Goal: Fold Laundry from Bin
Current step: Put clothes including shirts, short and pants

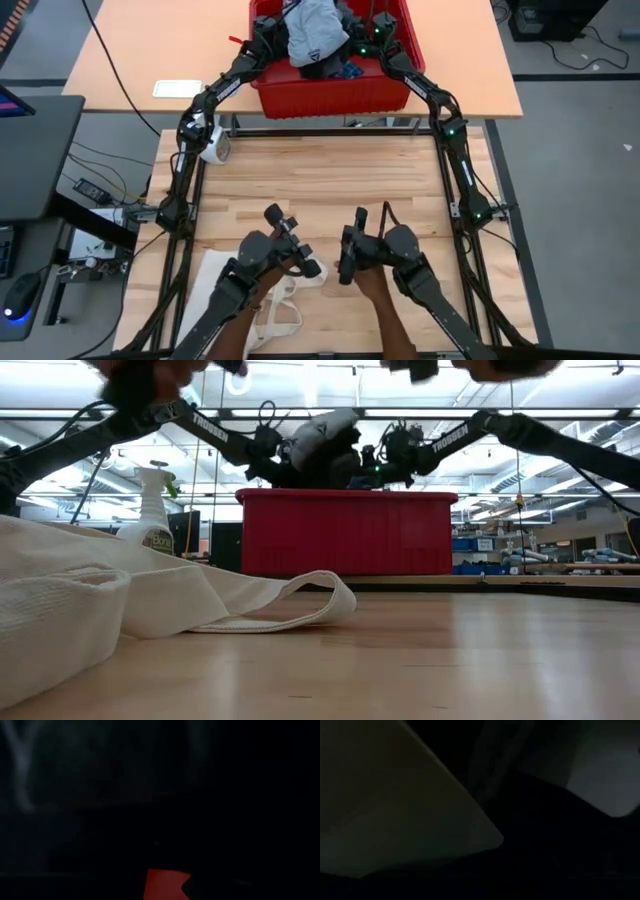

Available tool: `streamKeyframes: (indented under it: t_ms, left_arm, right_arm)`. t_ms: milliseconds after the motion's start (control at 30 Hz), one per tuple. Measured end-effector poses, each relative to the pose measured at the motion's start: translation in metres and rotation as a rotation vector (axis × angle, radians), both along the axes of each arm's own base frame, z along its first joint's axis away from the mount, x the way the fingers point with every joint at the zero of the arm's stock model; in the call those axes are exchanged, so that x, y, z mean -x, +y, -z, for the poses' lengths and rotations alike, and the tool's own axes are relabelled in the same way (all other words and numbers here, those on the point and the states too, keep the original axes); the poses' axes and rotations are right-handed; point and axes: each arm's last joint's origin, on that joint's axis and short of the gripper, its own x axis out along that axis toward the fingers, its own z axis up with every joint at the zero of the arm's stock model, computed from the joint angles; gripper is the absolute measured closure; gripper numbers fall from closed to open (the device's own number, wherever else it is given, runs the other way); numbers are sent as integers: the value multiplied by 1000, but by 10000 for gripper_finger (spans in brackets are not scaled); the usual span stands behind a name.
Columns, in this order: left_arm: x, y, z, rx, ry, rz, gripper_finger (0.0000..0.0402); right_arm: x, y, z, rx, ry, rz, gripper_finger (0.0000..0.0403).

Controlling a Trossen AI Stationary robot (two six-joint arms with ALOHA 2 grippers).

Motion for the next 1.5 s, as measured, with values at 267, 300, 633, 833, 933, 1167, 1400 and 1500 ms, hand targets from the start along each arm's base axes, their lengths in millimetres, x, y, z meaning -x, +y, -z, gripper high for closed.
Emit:
streamKeyframes:
  t_ms: [267, 300, 633, 833, 933, 1167, 1400, 1500]
  left_arm:
    - [6, -3, 19, 177, 122, 15, 240]
    - [6, -4, 21, 200, 140, 29, 240]
    - [8, -21, 45, 411, 309, 146, 240]
    - [10, -30, 44, 425, 394, 179, 240]
    - [10, -28, 44, 385, 435, 119, 240]
    - [10, -27, 49, 321, 543, 51, 240]
    - [16, -30, 55, 283, 721, 58, 239]
    - [17, -31, 56, 259, 767, 88, 239]
  right_arm:
    - [-4, 0, 28, -153, 121, -26, 362]
    - [-4, 1, 29, -174, 128, -42, 364]
    - [-16, 25, 57, -361, 319, -175, 388]
    - [-16, 31, 65, -359, 398, -189, 386]
    - [-6, 22, 66, -319, 437, -89, 385]
    - [9, 17, 77, -195, 667, 76, 385]
    - [20, 21, 88, -95, 972, 186, 381]
    - [24, 20, 89, -76, 1061, 253, 374]
